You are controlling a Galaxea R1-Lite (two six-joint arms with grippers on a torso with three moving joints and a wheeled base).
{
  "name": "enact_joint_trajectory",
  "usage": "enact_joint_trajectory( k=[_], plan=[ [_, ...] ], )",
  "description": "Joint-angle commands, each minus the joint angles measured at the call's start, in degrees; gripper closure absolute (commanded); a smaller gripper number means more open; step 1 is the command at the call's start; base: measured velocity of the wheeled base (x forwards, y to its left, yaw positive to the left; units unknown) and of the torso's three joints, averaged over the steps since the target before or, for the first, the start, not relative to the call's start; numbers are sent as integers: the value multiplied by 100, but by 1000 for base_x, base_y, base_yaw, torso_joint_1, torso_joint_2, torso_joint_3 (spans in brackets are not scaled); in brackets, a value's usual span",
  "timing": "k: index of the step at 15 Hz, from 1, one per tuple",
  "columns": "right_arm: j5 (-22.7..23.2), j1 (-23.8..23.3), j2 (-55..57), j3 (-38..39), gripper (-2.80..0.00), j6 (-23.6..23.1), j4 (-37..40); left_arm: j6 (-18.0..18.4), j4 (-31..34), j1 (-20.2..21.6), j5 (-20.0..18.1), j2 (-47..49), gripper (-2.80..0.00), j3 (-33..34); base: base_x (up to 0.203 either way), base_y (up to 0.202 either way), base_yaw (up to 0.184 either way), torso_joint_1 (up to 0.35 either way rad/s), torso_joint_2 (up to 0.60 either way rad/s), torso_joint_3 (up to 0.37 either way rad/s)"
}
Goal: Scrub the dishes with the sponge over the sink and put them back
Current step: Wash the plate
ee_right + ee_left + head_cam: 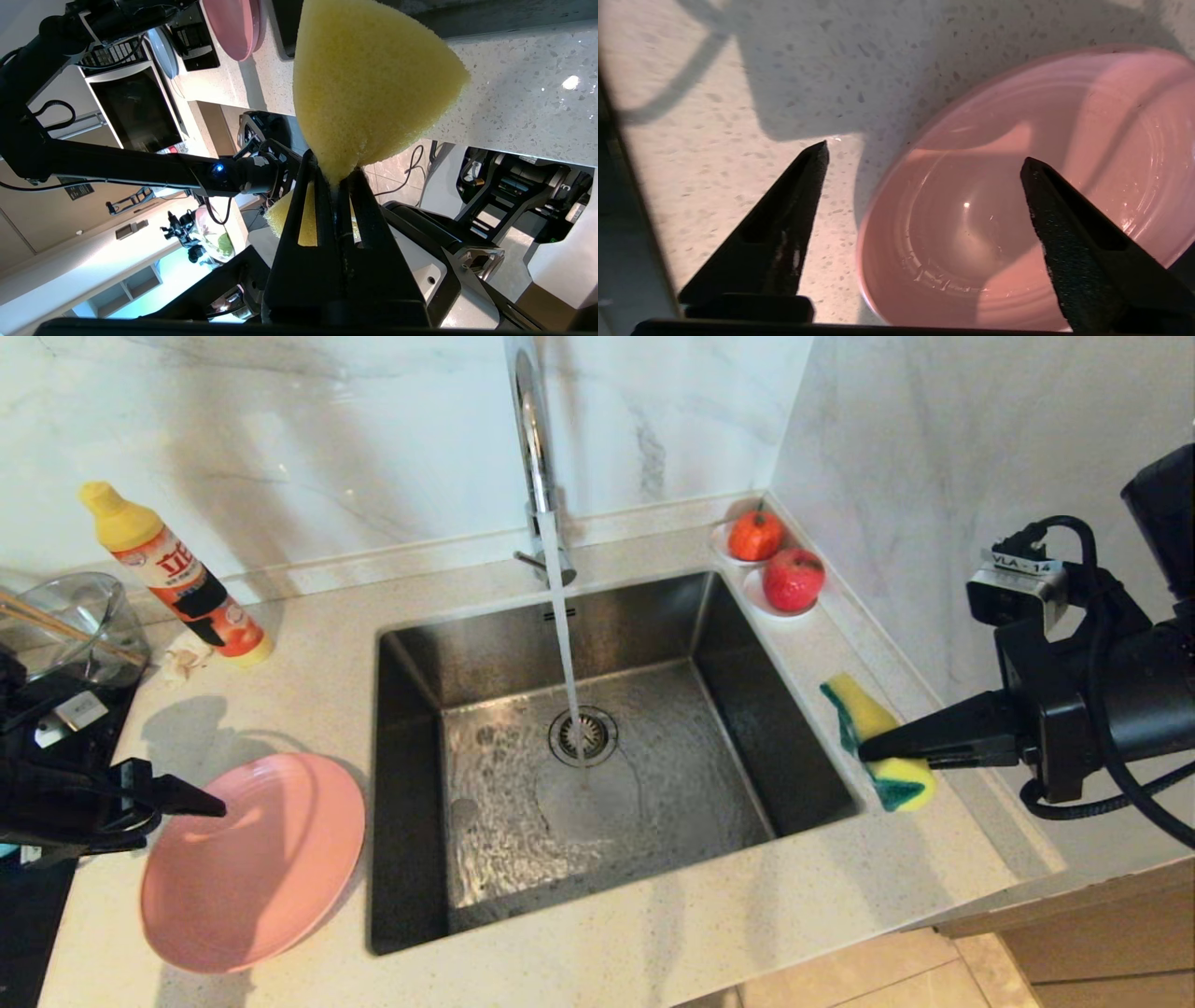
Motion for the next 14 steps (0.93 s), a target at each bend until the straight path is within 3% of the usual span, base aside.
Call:
enact_joint_trajectory(
  k=[1, 2, 9, 14],
  plan=[
    [17, 6, 35, 3, 0, 12, 21, -26, 13, 3, -228, 57, -280, 38, 0, 0, 0, 0, 0, 0],
    [14, 6, 32, 6, 0, 12, 21, -40, 15, 11, -417, 62, -280, 38, 0, 0, 0, 0, 0, 0],
    [22, -12, -4, 112, 0, -129, 29, -15, -20, 3, -513, 220, -280, 188, 0, 0, 0, 0, 0, 0],
    [22, -73, -4, 103, 0, -138, 21, -67, -20, 12, -837, 220, -280, 179, 0, 0, 0, 0, 0, 0]
  ],
)
